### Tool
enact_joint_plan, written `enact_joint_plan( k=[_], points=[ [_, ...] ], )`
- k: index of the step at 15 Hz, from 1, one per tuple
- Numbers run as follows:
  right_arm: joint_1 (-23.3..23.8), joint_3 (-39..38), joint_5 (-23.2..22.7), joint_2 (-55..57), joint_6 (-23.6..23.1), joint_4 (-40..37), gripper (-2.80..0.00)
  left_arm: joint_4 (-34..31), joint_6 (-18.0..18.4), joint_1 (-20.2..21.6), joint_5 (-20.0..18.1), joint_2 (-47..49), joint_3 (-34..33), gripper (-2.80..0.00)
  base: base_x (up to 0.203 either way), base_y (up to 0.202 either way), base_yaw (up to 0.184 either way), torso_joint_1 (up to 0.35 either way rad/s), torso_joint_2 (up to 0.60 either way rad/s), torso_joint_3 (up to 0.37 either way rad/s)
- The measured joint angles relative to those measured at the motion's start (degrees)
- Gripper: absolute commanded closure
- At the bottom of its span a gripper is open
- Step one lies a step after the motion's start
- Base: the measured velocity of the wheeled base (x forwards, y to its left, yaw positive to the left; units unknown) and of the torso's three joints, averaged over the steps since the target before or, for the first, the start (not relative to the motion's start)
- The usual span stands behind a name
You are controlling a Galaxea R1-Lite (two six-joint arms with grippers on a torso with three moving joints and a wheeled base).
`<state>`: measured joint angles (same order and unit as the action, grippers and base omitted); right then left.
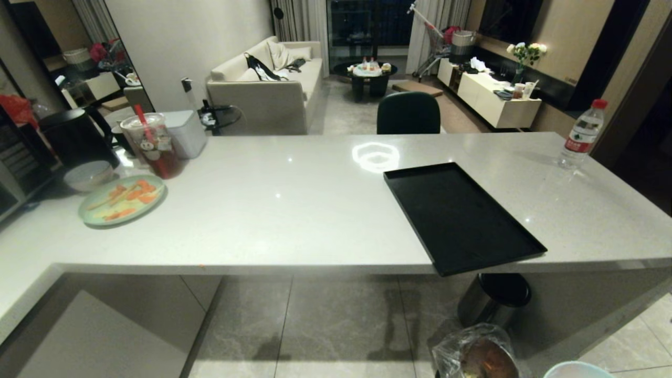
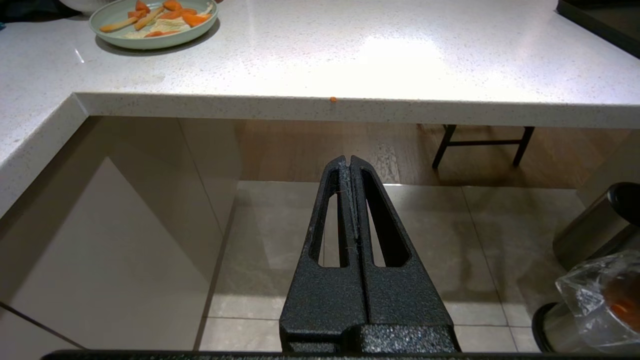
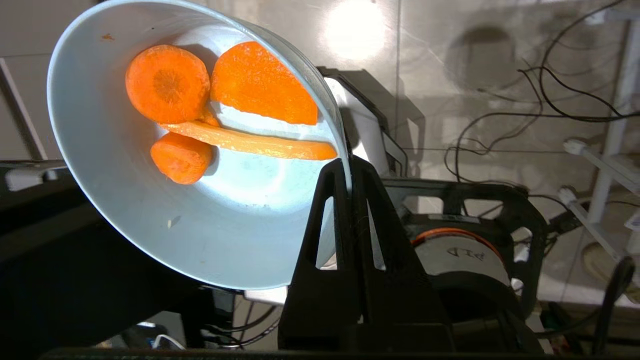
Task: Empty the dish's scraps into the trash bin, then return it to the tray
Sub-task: Move the bowl over the trash can
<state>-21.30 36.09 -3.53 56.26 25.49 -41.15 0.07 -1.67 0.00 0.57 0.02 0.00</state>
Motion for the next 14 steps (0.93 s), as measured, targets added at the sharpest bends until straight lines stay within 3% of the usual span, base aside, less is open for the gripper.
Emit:
enact_joint_plan(
  k=[3,6,8,14],
  points=[
    [0.05,-2.40,1.39,-1.68,-0.24,0.22,0.00,0.00,0.02,0.00,0.03,0.00,0.00,0.00,0.000,0.000,0.000,0.000,0.00,0.000],
    [0.00,-2.35,5.98,-1.37,-1.65,0.97,0.00,0.00,0.00,0.00,0.01,0.00,0.00,0.00,0.000,0.000,0.000,0.000,0.00,0.000],
    [-0.02,-2.22,6.39,-0.78,-3.56,1.29,0.00,0.01,-0.01,0.00,0.02,0.00,0.00,0.00,0.000,0.000,0.000,0.000,0.00,0.000],
    [-0.02,0.00,6.20,0.94,-3.39,1.23,0.00,-0.02,0.00,0.00,0.00,0.00,0.00,0.00,0.000,0.000,0.000,0.000,0.00,0.000]
  ],
)
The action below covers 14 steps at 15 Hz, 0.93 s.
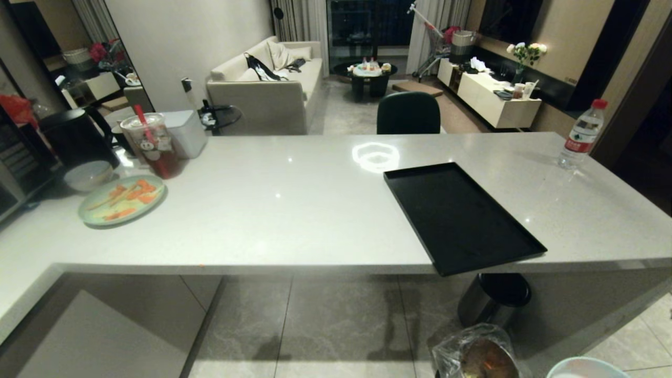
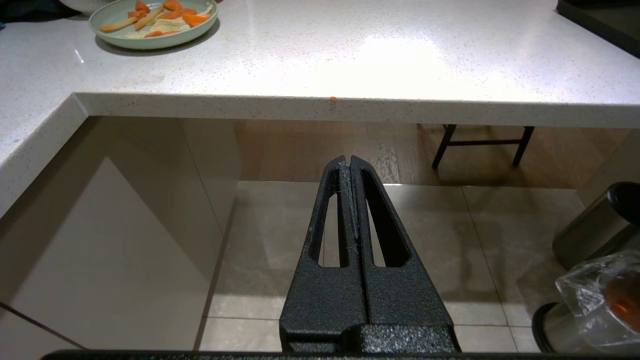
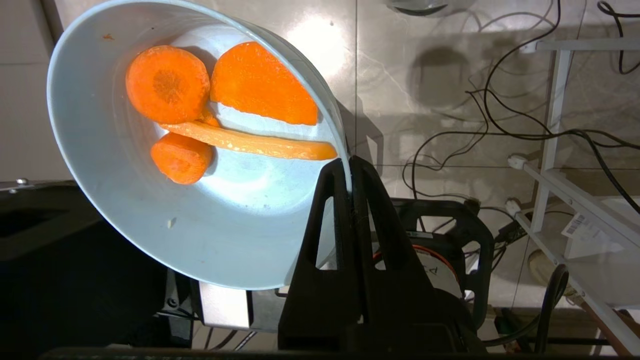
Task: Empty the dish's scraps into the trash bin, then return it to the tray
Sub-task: Move the bowl over the trash can
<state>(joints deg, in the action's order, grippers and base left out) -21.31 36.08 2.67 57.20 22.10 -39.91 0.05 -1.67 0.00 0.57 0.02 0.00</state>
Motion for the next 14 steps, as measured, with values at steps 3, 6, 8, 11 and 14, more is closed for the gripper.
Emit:
enact_joint_plan(
  k=[3,6,8,11,14],
  points=[
    [0.07,2.40,-0.20,1.87,2.20,0.01,0.00,0.02,-0.01,0.00,0.02,0.00,0.00,0.00,0.000,0.000,0.000,0.000,0.00,0.000],
    [0.07,5.00,-0.21,3.74,7.15,0.00,0.00,0.02,0.02,0.00,0.00,0.00,0.00,0.00,0.000,0.000,0.000,0.000,0.00,0.000],
    [0.07,5.72,-0.18,4.35,8.85,-0.02,0.00,0.02,0.00,0.00,0.00,0.00,0.00,0.00,0.000,0.000,0.000,0.000,0.00,0.000],
    [0.07,5.54,-0.15,4.68,9.03,-0.30,0.00,0.02,-0.01,0.00,0.02,0.00,0.00,0.00,0.000,0.000,0.000,-0.020,0.03,0.031],
    [0.13,5.43,-0.04,4.92,9.03,-0.07,0.00,0.02,0.02,0.00,0.00,0.00,0.00,0.00,0.000,0.000,0.000,-0.124,0.33,0.198]
  ],
)
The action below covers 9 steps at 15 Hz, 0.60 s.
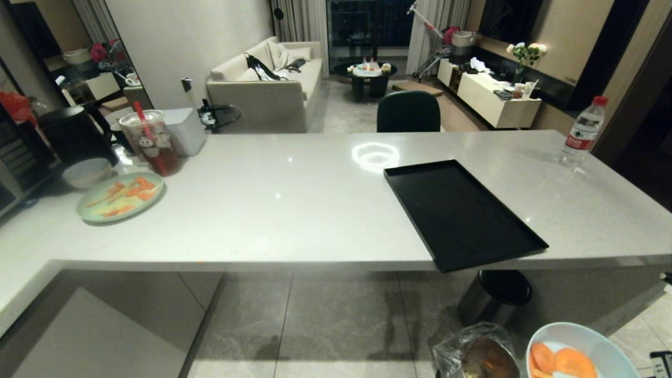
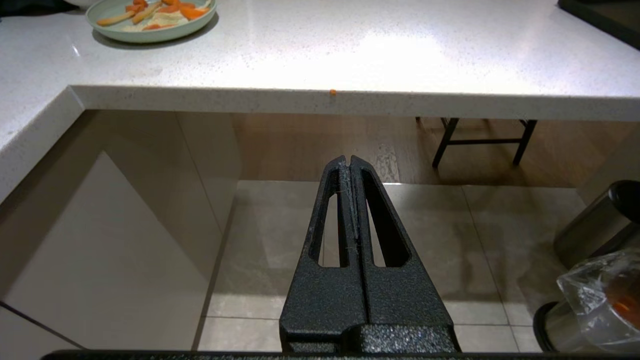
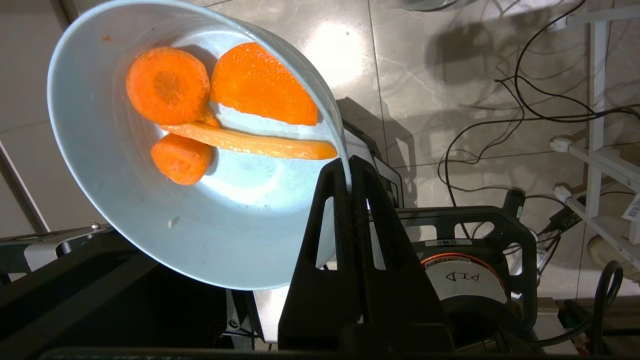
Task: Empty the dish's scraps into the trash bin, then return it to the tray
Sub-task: Move the bowl over the trash can
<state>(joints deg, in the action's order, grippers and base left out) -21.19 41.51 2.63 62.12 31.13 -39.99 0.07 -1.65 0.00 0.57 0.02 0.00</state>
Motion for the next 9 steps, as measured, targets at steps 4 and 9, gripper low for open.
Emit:
enact_joint_plan(
  k=[4,9],
  points=[
    [-0.02,-0.06,-0.11,0.63,0.09,0.11,0.00,0.00,0.00,0.00,0.02,0.00,0.00,0.00,0.000,0.000,0.000,-0.152,0.43,0.266],
    [-0.06,-1.26,-0.18,0.77,0.09,1.63,0.00,-0.02,0.00,0.00,0.02,0.00,0.00,0.00,0.000,0.000,0.000,-0.178,0.55,0.360]
  ],
)
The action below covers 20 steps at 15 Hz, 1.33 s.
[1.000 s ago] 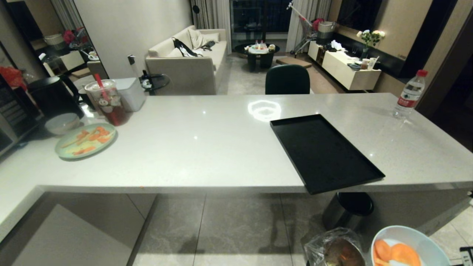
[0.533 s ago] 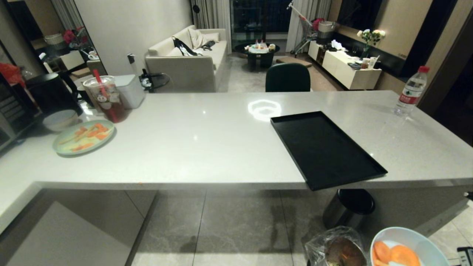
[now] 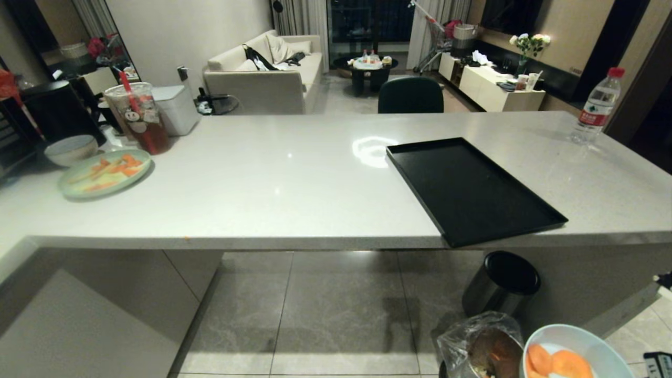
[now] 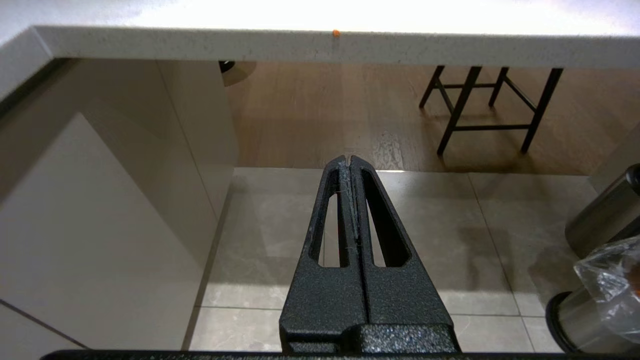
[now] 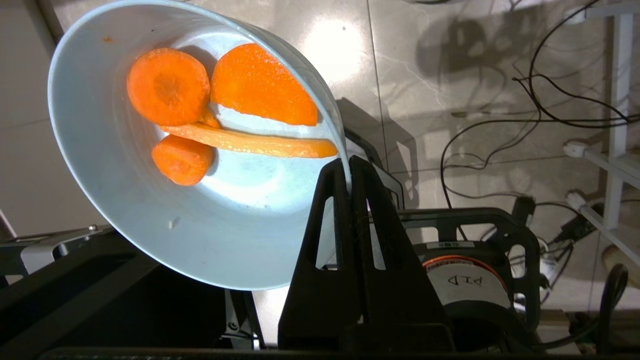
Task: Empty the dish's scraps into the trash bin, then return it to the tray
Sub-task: Move the bowl over the trash can
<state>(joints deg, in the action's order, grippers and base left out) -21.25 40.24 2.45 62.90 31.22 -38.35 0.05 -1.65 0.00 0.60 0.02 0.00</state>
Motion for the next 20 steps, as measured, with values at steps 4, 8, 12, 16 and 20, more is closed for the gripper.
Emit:
enact_joint_plan(
  k=[4,8,12,16,20],
  points=[
    [0.00,-1.19,-0.02,0.32,0.04,0.98,0.00,0.02,-0.02,0.00,-0.02,0.00,0.00,0.00,0.000,0.000,0.000,-0.140,0.52,0.368],
    [0.00,-1.64,0.00,1.41,0.09,2.52,0.00,0.02,0.00,0.00,0.00,0.00,0.00,0.00,0.000,0.000,0.000,-0.118,0.48,0.374],
    [0.00,-1.69,0.03,2.72,0.09,3.41,0.00,0.02,0.00,0.00,0.00,0.00,0.00,0.00,0.000,0.000,0.000,-0.067,0.46,0.390],
    [0.00,-1.94,-0.02,3.23,0.09,3.33,0.00,0.00,-0.02,0.00,0.00,0.00,0.00,0.00,0.000,0.000,0.000,-0.024,0.44,0.420],
    [0.02,-2.57,0.00,3.21,0.06,3.46,0.00,0.08,0.00,0.00,0.00,0.00,0.02,0.00,0.000,0.000,0.000,0.004,0.20,0.209]
  ],
)
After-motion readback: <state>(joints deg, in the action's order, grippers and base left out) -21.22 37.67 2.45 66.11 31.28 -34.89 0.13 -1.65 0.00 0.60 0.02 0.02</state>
